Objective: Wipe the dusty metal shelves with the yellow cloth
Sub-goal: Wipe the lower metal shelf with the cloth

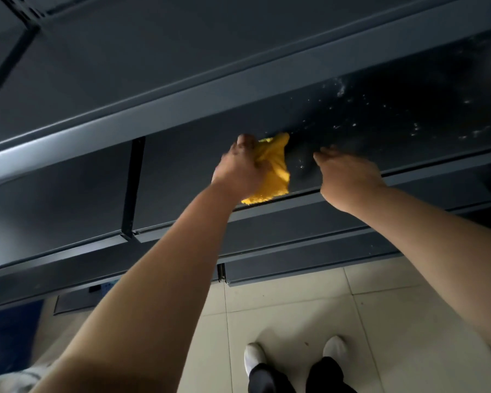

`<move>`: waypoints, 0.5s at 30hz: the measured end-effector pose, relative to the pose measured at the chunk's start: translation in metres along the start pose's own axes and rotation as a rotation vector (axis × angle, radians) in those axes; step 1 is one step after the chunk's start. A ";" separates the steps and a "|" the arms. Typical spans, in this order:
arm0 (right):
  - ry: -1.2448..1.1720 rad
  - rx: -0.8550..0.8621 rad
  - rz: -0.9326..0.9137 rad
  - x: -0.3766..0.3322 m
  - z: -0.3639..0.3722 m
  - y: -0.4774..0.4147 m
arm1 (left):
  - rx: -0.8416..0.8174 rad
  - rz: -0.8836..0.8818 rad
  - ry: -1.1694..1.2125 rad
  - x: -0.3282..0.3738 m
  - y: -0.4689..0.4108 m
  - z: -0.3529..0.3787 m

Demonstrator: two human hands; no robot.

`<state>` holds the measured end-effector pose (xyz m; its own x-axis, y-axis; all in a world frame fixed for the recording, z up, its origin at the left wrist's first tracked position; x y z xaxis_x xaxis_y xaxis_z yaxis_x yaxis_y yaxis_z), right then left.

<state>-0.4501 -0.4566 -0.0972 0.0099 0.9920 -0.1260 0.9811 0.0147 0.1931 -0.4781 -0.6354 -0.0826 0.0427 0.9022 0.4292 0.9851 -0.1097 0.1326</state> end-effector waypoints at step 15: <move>-0.571 -0.001 -0.059 -0.128 0.026 -0.022 | 0.225 -0.106 0.122 -0.123 0.019 -0.016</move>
<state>-0.4676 -0.5871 -0.1106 0.0588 0.7641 -0.6424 0.9829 0.0682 0.1711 -0.4674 -0.7553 -0.1188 -0.0694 0.8454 0.5296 0.9958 0.0902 -0.0134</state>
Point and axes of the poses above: each hand's wrist, its own y-axis away from the middle knuckle, its own z-axis out of the palm, x = y × z, the point moved 6 cm from there along -y, towards the middle knuckle, and after that the axes turned 7 degrees about z, right-handed, at the moved point
